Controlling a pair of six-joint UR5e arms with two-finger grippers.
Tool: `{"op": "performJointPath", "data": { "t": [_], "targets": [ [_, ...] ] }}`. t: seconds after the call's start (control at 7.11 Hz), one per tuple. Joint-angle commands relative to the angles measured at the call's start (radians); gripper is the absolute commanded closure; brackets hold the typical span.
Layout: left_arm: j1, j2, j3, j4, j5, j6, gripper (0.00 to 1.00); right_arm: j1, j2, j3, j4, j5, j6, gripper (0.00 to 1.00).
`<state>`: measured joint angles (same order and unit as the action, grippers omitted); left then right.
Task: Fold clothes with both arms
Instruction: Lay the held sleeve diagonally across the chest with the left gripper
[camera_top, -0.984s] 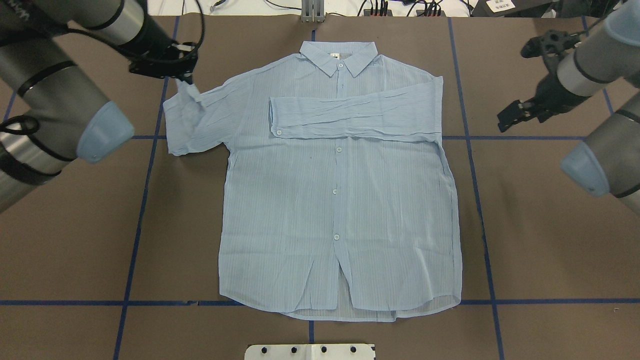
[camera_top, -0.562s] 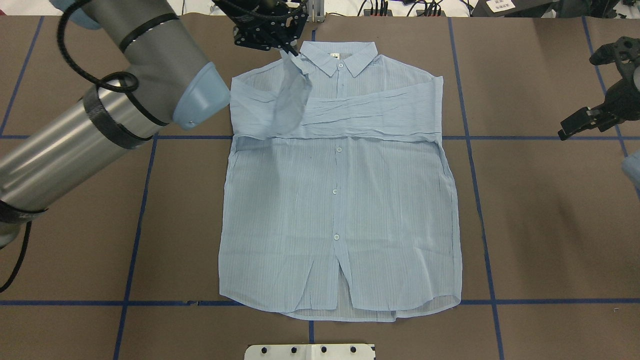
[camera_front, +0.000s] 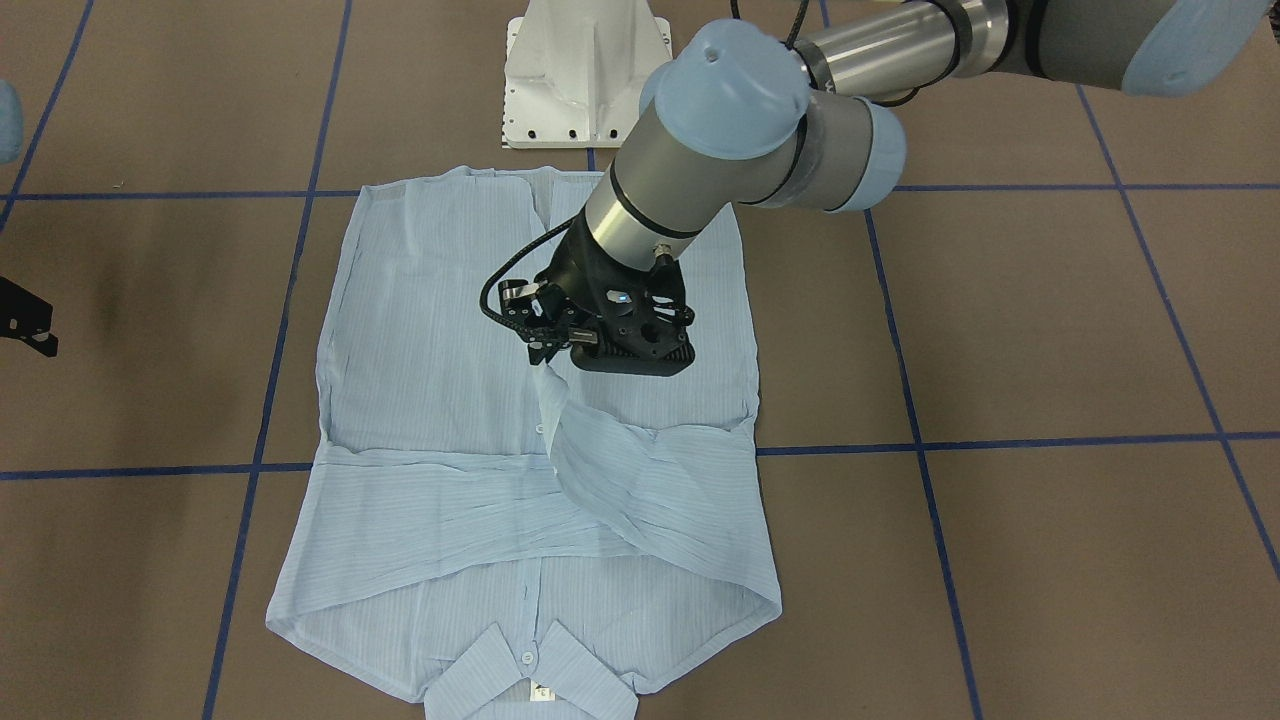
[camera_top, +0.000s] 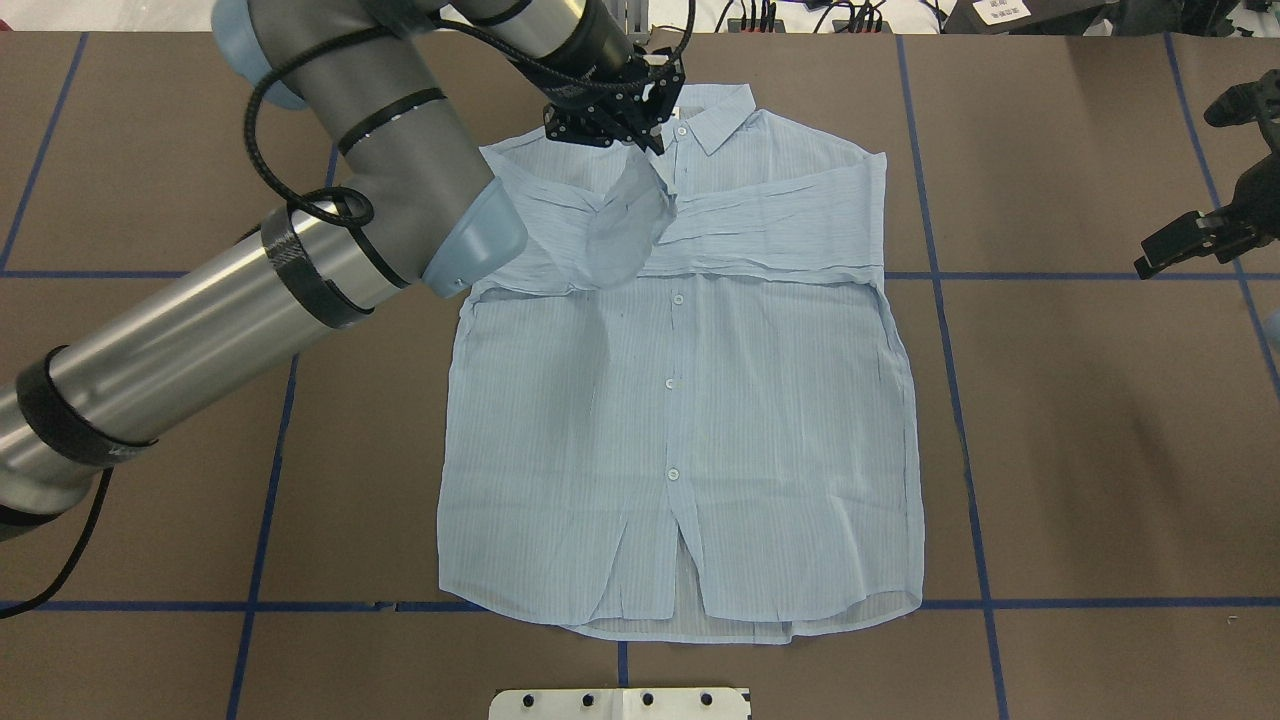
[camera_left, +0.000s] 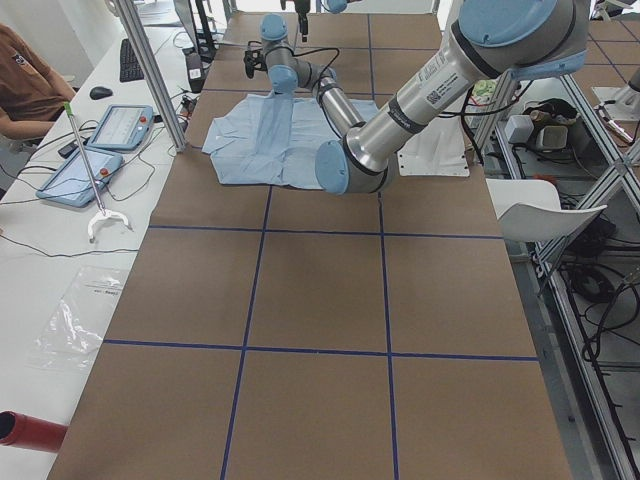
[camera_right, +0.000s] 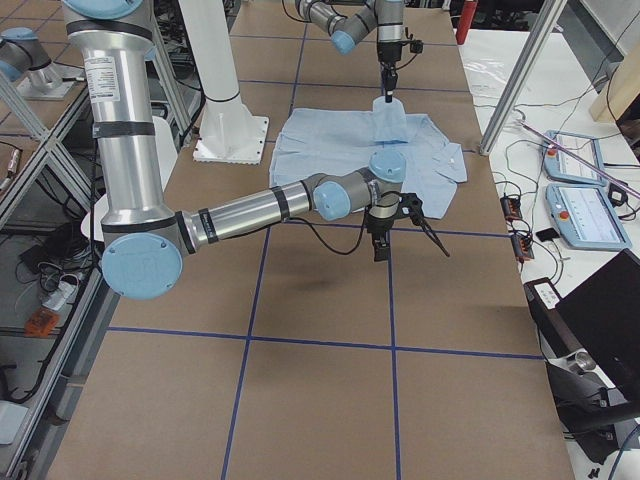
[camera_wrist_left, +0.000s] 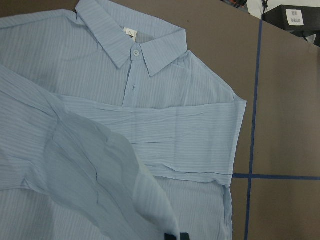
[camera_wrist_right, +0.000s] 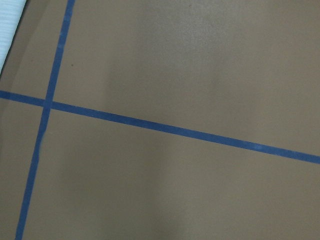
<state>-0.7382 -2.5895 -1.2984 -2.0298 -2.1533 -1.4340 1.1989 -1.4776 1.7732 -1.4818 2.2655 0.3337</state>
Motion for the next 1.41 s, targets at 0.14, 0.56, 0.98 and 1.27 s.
{"op": "performJointPath", "data": {
  "t": [0.14, 0.56, 0.98, 1.27],
  "targets": [
    [0.112, -0.124, 0.273, -0.197, 0.148, -0.056, 1.0, 0.001, 0.002, -0.012, 0.001, 0.0, 0.01, 0.0],
    [0.181, -0.216, 0.425, -0.303, 0.259, -0.068, 0.93, 0.002, 0.008, -0.008, 0.001, 0.0, 0.015, 0.0],
    [0.188, -0.207, 0.413, -0.366, 0.257, -0.06, 0.0, -0.001, 0.013, -0.008, 0.003, 0.022, 0.025, 0.0],
    [0.183, -0.169, 0.355, -0.36, 0.253, -0.056, 0.0, 0.001, 0.002, 0.015, 0.003, 0.07, 0.034, 0.0]
  ]
}}
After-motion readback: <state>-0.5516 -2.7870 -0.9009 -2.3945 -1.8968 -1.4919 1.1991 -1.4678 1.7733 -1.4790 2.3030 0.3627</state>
